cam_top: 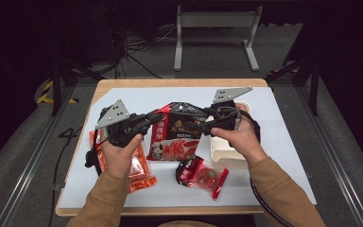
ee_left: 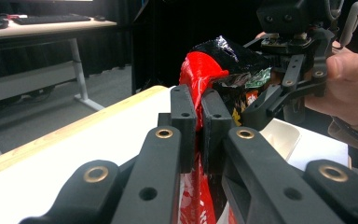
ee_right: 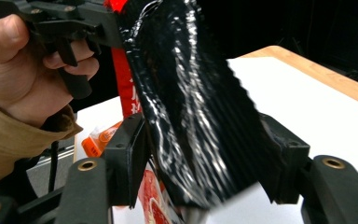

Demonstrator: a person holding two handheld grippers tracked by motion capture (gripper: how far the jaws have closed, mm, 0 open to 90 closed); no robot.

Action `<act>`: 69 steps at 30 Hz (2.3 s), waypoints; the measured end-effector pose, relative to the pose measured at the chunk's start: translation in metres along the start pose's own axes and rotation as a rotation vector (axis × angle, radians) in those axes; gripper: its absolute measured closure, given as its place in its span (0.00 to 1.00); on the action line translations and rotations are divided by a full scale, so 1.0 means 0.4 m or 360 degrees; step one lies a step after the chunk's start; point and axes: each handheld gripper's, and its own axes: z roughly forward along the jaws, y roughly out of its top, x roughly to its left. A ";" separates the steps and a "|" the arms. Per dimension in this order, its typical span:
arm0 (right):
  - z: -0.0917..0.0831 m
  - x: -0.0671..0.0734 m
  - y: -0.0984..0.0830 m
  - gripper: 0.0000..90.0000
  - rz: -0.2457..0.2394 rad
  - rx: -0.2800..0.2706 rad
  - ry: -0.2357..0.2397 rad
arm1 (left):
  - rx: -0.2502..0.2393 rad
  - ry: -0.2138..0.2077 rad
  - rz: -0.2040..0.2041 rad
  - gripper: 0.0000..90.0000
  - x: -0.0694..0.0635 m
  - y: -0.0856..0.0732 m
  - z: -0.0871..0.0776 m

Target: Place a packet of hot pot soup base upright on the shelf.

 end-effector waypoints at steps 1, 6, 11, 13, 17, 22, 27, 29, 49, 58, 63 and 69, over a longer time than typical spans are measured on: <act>0.004 0.001 0.000 0.48 -0.0009 0.0006 0.0005 | 0.0003 0.0001 0.0004 0.96 0.000 0.000 0.001; 0.006 0.003 0.004 0.64 -0.0014 0.0018 0.0039 | 0.0016 -0.0005 -0.0001 0.96 -0.002 -0.002 0.004; 0.000 0.004 0.010 0.79 -0.0033 0.0033 0.0041 | -0.0001 -0.0012 -0.0004 0.96 -0.004 0.000 0.001; -0.004 0.004 0.015 0.82 -0.0032 0.0035 0.0052 | -0.0005 -0.0011 -0.0008 0.96 -0.005 0.000 0.000; -0.012 0.008 0.029 0.85 -0.0065 0.0047 0.0041 | -0.0019 -0.0009 -0.0010 0.95 -0.004 0.001 -0.003; -0.023 0.016 0.050 0.87 -0.0121 0.0039 0.0033 | -0.0043 -0.0019 -0.0026 0.93 -0.004 0.003 -0.008; -0.030 0.019 0.062 0.88 -0.0142 0.0049 0.0027 | -0.0014 -0.0032 -0.0043 0.91 -0.002 0.006 -0.012; -0.035 0.020 0.067 0.89 -0.0151 0.0052 0.0020 | -0.0012 -0.0033 -0.0040 0.88 -0.002 0.007 -0.013; -0.182 -0.027 0.120 0.89 -0.0198 -0.0008 -0.0216 | 0.0105 0.0037 -0.0038 0.66 0.008 0.003 -0.025; -0.231 -0.068 0.127 0.89 -0.0217 -0.0015 -0.0324 | 0.0148 0.0055 -0.0056 0.62 0.015 -0.006 -0.027; -0.250 -0.090 0.128 0.89 -0.0220 -0.0017 -0.0367 | 0.0157 0.0068 -0.0061 0.60 0.020 -0.010 -0.031; -0.280 -0.120 0.130 0.89 -0.0194 -0.0031 -0.0430 | 0.0168 0.0081 -0.0069 0.59 0.027 -0.015 -0.039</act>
